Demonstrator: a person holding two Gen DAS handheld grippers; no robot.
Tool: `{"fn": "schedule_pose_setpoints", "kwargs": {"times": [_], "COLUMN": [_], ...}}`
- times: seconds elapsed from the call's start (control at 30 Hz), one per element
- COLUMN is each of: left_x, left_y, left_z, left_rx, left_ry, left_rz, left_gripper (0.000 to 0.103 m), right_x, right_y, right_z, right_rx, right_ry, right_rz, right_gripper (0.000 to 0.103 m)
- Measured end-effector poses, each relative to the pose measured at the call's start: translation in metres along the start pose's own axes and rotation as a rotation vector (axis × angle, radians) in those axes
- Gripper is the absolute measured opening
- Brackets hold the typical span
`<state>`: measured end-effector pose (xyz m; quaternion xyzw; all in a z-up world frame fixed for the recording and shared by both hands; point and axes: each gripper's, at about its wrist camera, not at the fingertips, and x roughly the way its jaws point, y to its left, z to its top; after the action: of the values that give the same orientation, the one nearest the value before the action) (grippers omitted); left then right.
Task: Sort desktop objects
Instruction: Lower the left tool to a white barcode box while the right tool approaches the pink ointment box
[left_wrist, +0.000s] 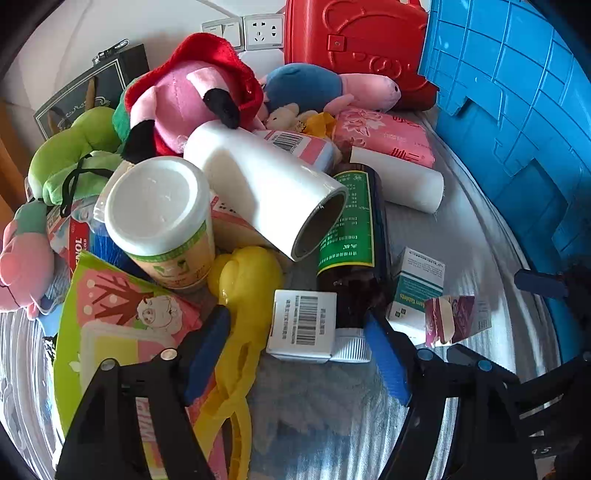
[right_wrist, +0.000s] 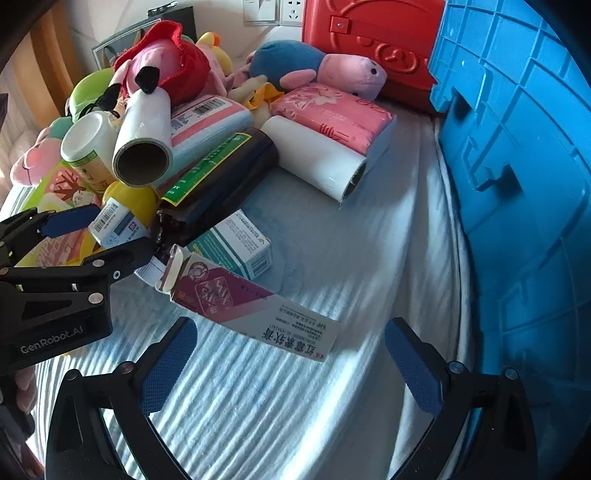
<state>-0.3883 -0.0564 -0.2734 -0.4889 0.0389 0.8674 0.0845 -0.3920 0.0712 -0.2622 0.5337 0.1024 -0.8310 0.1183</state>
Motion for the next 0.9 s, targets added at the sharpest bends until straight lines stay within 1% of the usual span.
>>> {"fn": "schedule_pose_setpoints", "kwargs": {"times": [0.03,0.07,0.13,0.2,0.27,0.3,0.33,0.4,0.5,0.63,0.7,0.77,0.8,0.83,0.9], "left_x": [0.0,-0.001,-0.005,-0.011,-0.015,-0.017,-0.019,-0.024,-0.03,-0.04,-0.043,-0.045,-0.046,-0.046,-0.047], "left_y": [0.0,0.0,0.002,0.005,0.004,0.002,0.0,-0.003,-0.008,-0.013,-0.012,-0.011,-0.011,-0.011,-0.012], "left_z": [0.0,-0.001,-0.003,-0.005,-0.01,-0.013,-0.017,-0.024,-0.037,-0.052,-0.057,-0.059,-0.06,-0.061,-0.063], "left_rx": [0.008,0.013,0.015,0.007,0.013,0.017,0.022,0.023,0.011,0.005,-0.004,-0.025,-0.034,-0.038,-0.04], "left_ry": [-0.008,-0.012,-0.019,-0.014,-0.004,0.0,0.003,0.016,0.039,0.051,0.052,0.058,0.064,0.073,0.091], "left_rz": [0.006,0.013,0.035,0.0,-0.003,-0.002,-0.003,-0.024,-0.07,-0.081,-0.077,-0.078,-0.079,-0.079,-0.071], "left_gripper": [0.065,0.062,0.042,0.038,0.036,0.035,0.032,0.031,0.029,0.029,0.029,0.029,0.029,0.029,0.029], "right_x": [0.004,0.008,0.016,0.021,0.02,0.018,0.017,0.011,0.002,-0.005,-0.01,-0.014,-0.015,-0.016,-0.019], "right_y": [0.0,0.0,0.001,0.002,0.003,0.004,0.004,0.004,0.005,0.013,0.018,0.02,0.02,0.018,0.013], "right_z": [0.002,0.003,0.005,0.005,0.003,0.002,0.0,-0.004,-0.012,-0.028,-0.037,-0.042,-0.043,-0.043,-0.041], "right_rx": [-0.006,-0.01,-0.018,-0.022,-0.02,-0.015,-0.008,0.009,0.033,0.033,0.02,0.021,0.029,0.038,0.055], "right_ry": [0.004,0.007,0.017,0.025,0.031,0.034,0.036,0.04,0.053,0.116,0.122,0.114,0.109,0.103,0.089], "right_rz": [0.003,0.006,0.012,0.022,0.048,0.057,0.067,0.11,0.154,0.182,0.203,0.206,0.201,0.192,0.175], "right_gripper": [0.103,0.103,0.103,0.101,0.079,0.062,0.057,0.054,0.052,0.051,0.052,0.056,0.066,0.072,0.072]}}
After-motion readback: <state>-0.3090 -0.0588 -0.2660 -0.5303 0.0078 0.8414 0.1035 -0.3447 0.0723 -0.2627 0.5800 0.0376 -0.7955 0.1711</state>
